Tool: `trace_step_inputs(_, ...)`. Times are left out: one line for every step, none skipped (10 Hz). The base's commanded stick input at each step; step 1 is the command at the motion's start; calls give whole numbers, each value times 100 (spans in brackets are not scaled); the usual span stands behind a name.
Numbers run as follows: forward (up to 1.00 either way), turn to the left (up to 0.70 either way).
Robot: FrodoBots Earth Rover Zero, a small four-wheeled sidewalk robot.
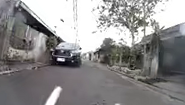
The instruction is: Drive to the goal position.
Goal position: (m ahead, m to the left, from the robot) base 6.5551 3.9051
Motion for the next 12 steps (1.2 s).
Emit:
trace_step_inputs(70, 0)
trace_step_inputs(70, 0)
trace_step_inputs(70, 0)
trace_step_inputs(70, 0)
trace_step_inputs(70, 0)
trace_step_inputs(70, 0)
trace_step_inputs(70, 0)
trace_step_inputs(70, 0)
trace_step_inputs(70, 0)
trace_step_inputs(70, 0)
trace_step_inputs(70, 0)
trace_step_inputs(70, 0)
